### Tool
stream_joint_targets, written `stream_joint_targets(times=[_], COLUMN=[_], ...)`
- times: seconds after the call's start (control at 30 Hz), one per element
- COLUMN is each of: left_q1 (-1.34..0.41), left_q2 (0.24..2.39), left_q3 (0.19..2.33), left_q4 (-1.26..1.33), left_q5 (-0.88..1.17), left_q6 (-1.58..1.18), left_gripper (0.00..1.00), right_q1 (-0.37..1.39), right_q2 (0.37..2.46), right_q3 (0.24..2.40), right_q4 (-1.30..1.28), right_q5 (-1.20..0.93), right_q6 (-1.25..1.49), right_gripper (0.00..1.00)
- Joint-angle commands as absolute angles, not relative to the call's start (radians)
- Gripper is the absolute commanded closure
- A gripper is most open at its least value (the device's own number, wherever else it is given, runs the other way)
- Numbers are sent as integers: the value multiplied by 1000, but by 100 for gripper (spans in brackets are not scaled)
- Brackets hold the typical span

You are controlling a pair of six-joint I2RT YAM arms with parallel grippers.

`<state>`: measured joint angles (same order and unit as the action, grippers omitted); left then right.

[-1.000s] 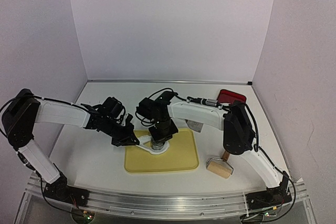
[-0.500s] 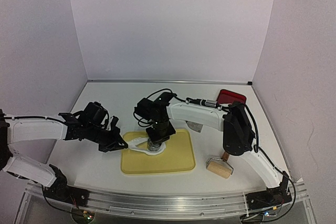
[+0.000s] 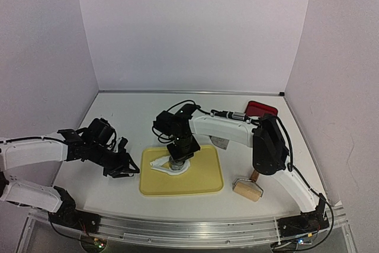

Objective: Roll out the dumpling wrappers from the dough

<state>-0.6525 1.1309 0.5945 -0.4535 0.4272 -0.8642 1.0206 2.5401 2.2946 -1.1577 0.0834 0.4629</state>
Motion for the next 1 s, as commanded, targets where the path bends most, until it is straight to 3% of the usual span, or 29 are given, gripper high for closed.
stream_joint_targets(times=[0.0, 0.23, 0.37, 0.63, 0.97], left_q1=[-645, -615, -613, -612, -624], left_q2=[1257, 1450, 1558, 1734, 1820], left_q3=[671, 794, 884, 1050, 1046], left_q4=[-366, -300, -311, -387, -312], left_q5=[493, 510, 504, 397, 466], left_q6=[-815, -739, -669, -455, -347], left_gripper=[64, 60, 50, 42, 39], right_q1=[983, 983, 983, 983, 982], right_q2=[2650, 2643, 2647, 2661, 2671], right_q3=[2170, 2167, 2177, 2205, 2227], right_q4=[-1297, -1272, -1266, -1256, -1256], right_q5=[92, 38, 22, -27, -47], right_q6=[443, 456, 457, 453, 446], right_gripper=[100, 100, 100, 100, 100])
